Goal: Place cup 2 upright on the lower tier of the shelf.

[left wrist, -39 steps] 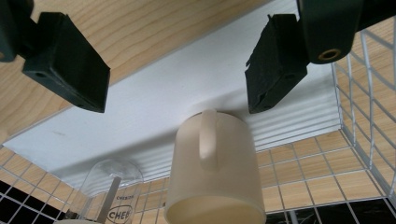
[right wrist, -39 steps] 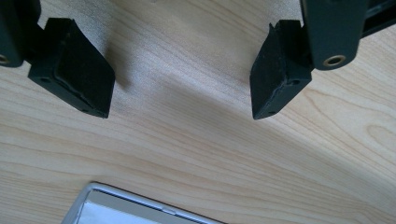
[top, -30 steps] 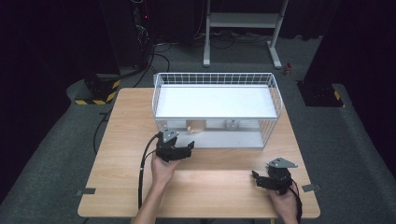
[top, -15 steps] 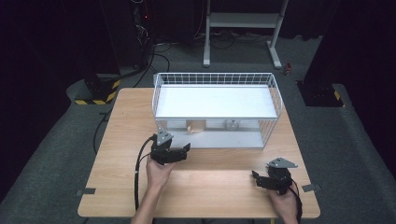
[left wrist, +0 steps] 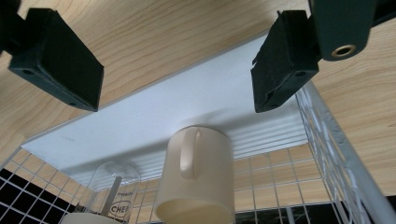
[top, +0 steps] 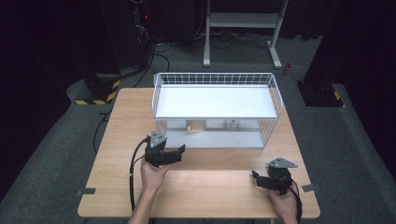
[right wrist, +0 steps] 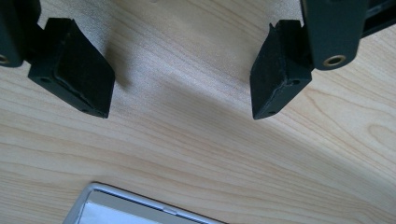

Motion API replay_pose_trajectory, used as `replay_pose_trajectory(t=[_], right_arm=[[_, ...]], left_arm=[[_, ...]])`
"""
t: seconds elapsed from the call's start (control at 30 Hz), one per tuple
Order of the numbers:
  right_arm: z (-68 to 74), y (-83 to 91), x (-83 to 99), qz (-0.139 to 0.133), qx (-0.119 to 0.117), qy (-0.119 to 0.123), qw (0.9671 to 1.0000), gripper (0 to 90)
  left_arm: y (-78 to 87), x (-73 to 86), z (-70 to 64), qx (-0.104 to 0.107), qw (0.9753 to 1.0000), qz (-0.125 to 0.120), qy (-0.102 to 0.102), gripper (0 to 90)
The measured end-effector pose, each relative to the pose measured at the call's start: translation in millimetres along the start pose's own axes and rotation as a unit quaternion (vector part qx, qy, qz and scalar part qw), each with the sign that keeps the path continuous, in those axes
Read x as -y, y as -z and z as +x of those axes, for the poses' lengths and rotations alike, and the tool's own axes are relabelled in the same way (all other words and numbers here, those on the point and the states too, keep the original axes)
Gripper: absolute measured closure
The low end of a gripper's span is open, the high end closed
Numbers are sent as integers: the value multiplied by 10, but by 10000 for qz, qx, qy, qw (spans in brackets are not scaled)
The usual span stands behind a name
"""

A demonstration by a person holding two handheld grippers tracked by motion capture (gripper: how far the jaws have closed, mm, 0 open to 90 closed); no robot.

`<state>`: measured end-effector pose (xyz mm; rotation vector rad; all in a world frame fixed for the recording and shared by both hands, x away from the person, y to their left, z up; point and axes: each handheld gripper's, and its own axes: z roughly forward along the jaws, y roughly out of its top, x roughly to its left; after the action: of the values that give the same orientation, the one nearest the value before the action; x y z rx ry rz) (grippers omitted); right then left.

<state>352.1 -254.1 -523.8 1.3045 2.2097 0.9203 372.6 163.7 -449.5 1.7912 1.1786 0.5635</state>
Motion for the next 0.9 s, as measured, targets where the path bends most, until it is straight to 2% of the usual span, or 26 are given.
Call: replay_pose_trajectory(t=[0.27, 0.43, 0.5, 0.77, 0.9], right_arm=[[0, 0, 0, 0, -1, 1, 10000, 223], [0, 0, 0, 1, -2, -1, 10000, 223], [0, 0, 0, 1, -2, -1, 10000, 223], [0, 0, 0, 0, -3, -1, 10000, 223], [0, 0, 0, 1, -2, -1, 10000, 223]], left_arm=[[55, 35, 41, 11, 10000, -3, 75, 157], [95, 54, 62, -34, 10000, 6, 45, 150], [106, 62, 69, -115, 9999, 40, 41, 155], [180, 124, 116, -226, 9997, 42, 27, 149], [215, 151, 145, -268, 9996, 25, 92, 149]])
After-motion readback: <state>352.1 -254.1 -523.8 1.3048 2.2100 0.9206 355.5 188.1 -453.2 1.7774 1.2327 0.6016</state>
